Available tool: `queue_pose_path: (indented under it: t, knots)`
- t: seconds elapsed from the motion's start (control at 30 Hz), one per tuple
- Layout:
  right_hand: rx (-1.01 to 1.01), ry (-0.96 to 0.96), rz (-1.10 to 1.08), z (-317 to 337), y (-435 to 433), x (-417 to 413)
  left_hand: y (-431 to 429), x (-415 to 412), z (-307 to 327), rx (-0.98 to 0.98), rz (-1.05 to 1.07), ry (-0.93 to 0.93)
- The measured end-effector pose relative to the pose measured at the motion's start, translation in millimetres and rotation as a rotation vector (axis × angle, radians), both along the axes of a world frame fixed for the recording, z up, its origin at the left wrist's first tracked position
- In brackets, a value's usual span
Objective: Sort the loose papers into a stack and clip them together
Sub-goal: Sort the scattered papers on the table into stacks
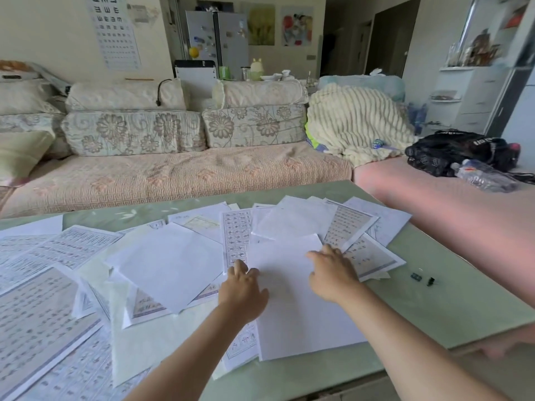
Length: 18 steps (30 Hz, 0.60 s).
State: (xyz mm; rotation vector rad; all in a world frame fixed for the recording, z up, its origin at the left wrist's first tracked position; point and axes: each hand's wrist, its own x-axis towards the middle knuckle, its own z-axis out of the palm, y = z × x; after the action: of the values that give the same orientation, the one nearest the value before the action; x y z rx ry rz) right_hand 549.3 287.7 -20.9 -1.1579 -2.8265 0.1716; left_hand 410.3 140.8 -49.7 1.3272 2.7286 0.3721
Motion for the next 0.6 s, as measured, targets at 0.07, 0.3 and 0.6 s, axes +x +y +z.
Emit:
queue_pose_path:
  t: [0.07, 0.3, 0.6]
  knots:
    - [-0.101, -0.066, 0.120, 2, -10, -10, -4, -3, -2, 0.045, -0.030, -0.032]
    - [-0.096, -0.042, 0.108, 23, -42, -52, -52, -39, 22, 0.168, -0.090, -0.023]
    - [-0.298, 0.038, 0.437, 19, -116, -137, -120, -110, 23, -0.035, 0.049, 0.021]
